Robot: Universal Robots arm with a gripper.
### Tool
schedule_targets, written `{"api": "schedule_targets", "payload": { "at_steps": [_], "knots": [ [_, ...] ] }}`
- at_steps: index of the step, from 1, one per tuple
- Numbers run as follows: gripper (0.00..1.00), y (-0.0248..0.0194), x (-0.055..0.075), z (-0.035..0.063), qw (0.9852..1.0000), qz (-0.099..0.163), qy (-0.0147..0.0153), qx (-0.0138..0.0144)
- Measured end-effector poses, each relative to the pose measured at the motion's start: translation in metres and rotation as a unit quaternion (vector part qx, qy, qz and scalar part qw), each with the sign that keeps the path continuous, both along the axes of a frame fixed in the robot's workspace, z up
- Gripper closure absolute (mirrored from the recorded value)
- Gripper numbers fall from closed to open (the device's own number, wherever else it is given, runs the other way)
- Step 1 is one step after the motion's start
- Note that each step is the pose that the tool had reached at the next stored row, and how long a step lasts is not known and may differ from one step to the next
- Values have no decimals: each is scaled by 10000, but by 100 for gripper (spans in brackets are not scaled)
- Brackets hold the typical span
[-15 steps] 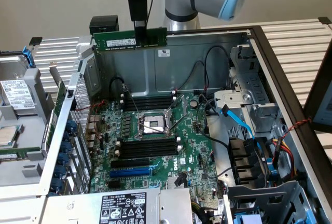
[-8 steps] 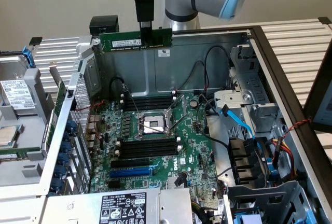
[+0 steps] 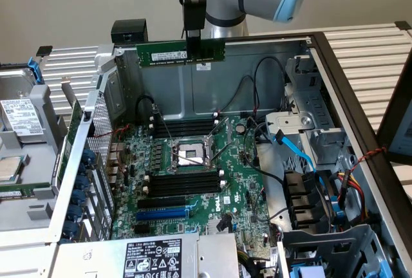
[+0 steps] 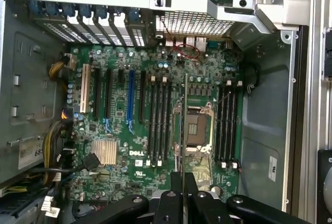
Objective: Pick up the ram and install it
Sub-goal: 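Insert the ram into the slot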
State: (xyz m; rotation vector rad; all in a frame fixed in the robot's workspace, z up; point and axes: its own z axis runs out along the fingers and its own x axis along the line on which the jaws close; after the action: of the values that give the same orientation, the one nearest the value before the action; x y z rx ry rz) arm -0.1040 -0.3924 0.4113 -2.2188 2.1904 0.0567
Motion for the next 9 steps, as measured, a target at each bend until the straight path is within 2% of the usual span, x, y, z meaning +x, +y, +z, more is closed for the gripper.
{"api": "schedule_targets", "payload": {
  "at_steps": [9],
  "knots": [
    [86, 0, 61, -50, 10000, -5, 1, -2]
  ]
}}
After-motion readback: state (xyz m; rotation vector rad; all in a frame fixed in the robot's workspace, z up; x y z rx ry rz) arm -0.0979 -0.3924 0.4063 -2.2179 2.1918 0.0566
